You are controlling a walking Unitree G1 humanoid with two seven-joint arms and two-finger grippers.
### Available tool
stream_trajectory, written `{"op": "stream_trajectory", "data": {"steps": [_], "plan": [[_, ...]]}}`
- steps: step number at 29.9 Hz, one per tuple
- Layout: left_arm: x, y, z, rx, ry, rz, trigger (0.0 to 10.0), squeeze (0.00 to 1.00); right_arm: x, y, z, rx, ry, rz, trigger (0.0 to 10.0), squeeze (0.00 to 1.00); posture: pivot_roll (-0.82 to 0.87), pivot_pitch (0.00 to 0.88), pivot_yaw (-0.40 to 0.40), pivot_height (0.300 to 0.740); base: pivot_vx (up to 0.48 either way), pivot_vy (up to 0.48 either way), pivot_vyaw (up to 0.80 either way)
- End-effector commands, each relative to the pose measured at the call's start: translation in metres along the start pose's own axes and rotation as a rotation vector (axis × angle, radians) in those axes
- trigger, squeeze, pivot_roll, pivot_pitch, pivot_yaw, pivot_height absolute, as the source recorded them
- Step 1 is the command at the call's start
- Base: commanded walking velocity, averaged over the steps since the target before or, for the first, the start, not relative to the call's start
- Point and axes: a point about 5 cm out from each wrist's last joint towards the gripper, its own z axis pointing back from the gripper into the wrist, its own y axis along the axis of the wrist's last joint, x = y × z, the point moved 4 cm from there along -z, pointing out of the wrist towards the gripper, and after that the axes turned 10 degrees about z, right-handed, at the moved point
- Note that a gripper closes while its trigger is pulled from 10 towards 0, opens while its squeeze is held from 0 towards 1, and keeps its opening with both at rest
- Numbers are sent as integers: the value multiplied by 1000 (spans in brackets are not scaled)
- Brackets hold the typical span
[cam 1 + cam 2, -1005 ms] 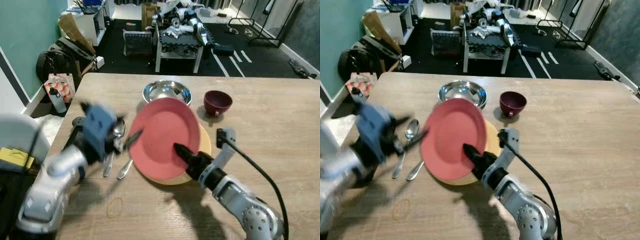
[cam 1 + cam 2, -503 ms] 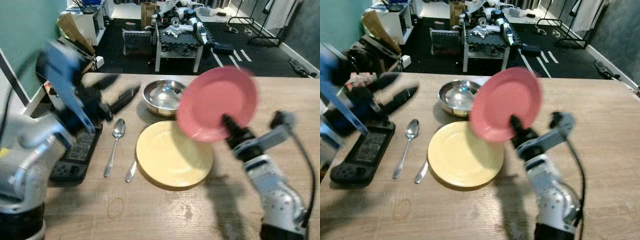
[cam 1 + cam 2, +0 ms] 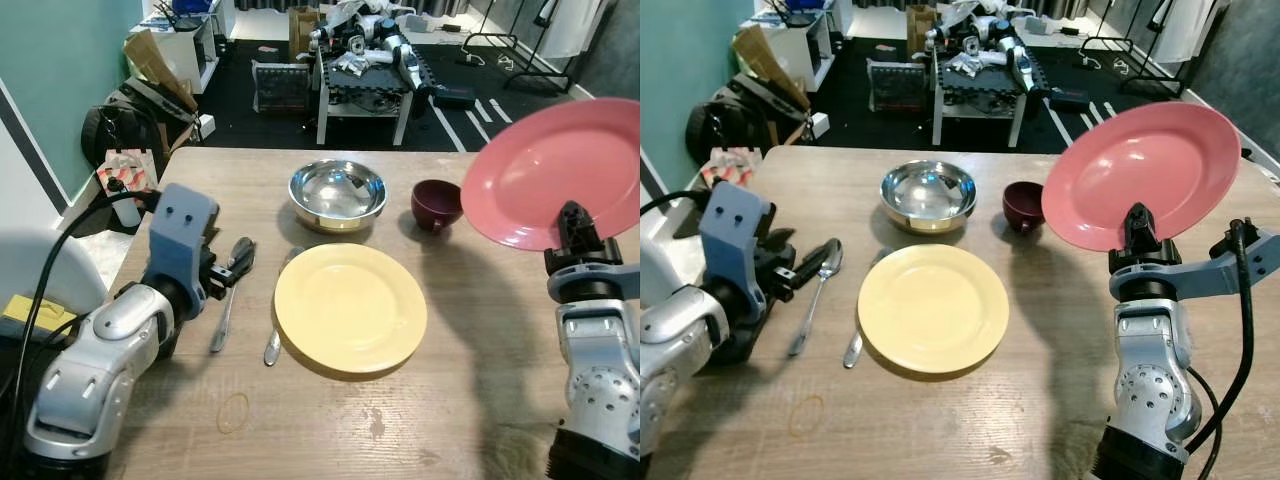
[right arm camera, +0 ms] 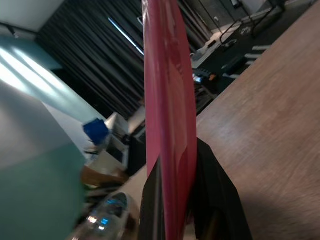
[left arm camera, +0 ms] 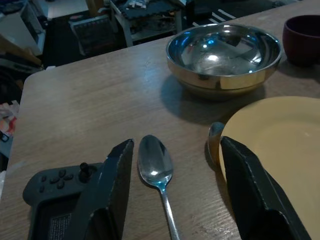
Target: Setting the table
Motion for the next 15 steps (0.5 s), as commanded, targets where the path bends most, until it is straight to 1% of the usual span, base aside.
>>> {"op": "stream_trajectory", "data": {"steps": [1,3,4,5,6,7,8,9,10,11,12,14,15], "plan": [[-5,-4,2,-7,27,-13,10000,0,2,-2,1,-2,-4,33,10000,0,140,102,72,740,0,0,0],[-5,-4,2,-7,27,-13,10000,0,2,-2,1,-2,-4,33,10000,0,140,102,72,740,0,0,0],[-6,-4,2,6,38,13,10000,0,-1,-8,2,-30,8,1,10000,0,135,100,65,740,0,0,0],[-5,1,0,46,23,9,10000,0,-6,-21,5,-100,46,-151,10000,0,129,93,53,740,0,0,0],[-3,4,-2,73,0,26,10000,0,-13,-32,8,-164,95,-267,10000,0,128,90,49,740,0,0,0],[-3,4,-2,73,0,26,10000,0,-13,-32,8,-164,95,-267,10000,0,128,90,49,740,0,0,0],[-3,9,-3,97,-19,37,10000,0,-24,-41,13,-227,171,-343,10000,0,126,87,46,740,0,0,0],[-3,9,-3,97,-19,37,10000,0,-24,-41,13,-227,171,-343,10000,0,126,87,46,740,0,0,0],[-4,13,-4,110,-42,39,10000,0,-35,-51,21,-295,246,-364,10000,0,124,83,45,740,0,0,0],[-4,13,-4,110,-42,39,10000,0,-35,-51,21,-295,246,-364,10000,0,124,83,45,740,0,0,0],[-6,11,-1,83,-96,-42,10000,0,-50,-79,40,-426,371,-200,10000,0,125,73,39,740,0,0,0],[-6,7,3,53,-135,-100,10000,0,-56,-95,52,-481,427,-81,10000,0,131,71,30,740,0,0,0],[-6,5,4,43,-146,-104,10000,0,-58,-99,54,-489,437,-61,10000,0,131,71,30,740,0,0,0]]}}
